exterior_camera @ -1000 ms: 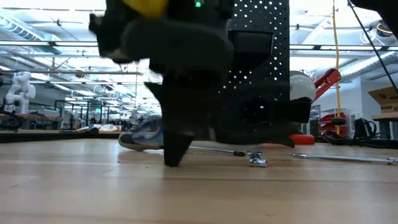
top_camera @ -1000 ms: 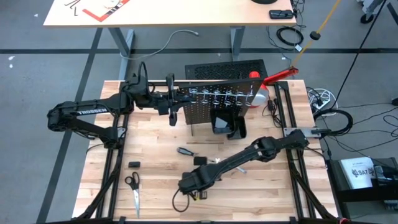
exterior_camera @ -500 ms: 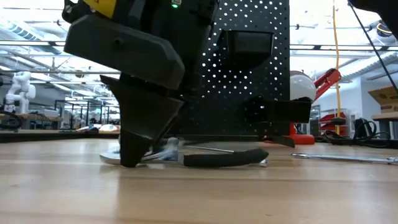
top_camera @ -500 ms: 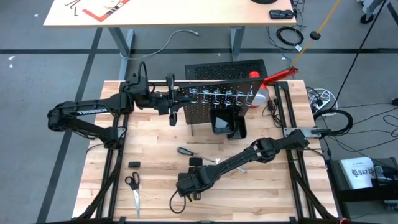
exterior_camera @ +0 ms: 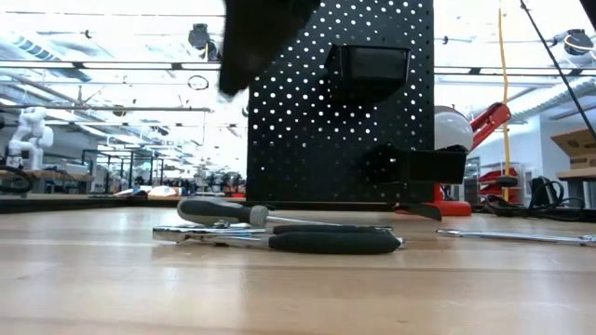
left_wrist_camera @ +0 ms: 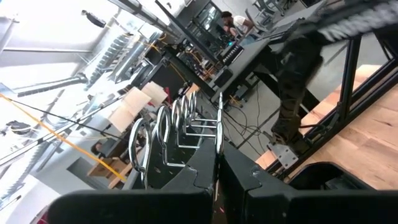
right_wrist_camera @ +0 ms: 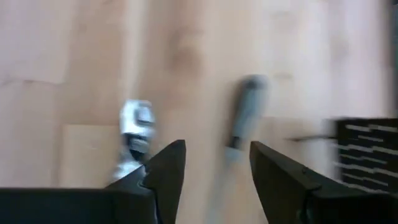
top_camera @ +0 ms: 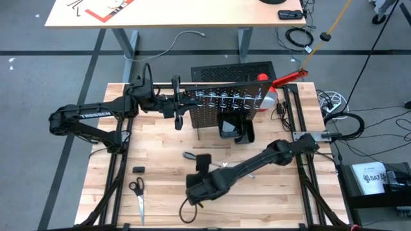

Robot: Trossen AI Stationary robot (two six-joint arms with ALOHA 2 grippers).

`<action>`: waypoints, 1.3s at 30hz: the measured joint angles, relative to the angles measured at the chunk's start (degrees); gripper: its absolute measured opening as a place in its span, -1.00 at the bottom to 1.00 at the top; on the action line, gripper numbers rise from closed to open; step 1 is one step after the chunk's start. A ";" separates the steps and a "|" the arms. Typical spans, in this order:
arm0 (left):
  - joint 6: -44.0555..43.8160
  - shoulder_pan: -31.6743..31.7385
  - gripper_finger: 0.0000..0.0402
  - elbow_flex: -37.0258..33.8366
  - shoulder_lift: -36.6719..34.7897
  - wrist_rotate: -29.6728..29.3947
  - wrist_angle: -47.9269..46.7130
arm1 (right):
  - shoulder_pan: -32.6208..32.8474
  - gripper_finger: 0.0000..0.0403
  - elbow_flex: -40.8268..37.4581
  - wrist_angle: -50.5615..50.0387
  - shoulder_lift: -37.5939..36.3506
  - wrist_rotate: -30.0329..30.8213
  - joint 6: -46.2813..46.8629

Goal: Hang tools onto peg board
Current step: Adjust the pegboard

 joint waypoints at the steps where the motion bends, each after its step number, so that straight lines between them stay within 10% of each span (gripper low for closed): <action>1: 0.00 0.00 -0.95 0.00 0.00 -0.03 0.09 | 0.31 -0.15 0.00 -1.52 -1.46 2.08 0.00; 16: -0.07 0.00 -0.95 0.00 0.00 -0.03 0.30 | 9.64 -0.26 0.07 -14.57 -23.90 33.02 2.10; 30: -0.04 0.00 -0.95 0.00 0.00 -0.06 0.32 | 9.77 -0.26 -0.24 -22.56 -32.06 43.21 -10.91; 39: 0.12 -0.11 -0.95 -0.01 -0.07 -0.05 1.36 | 2.63 -0.26 -0.24 -22.61 -32.29 37.45 -12.02</action>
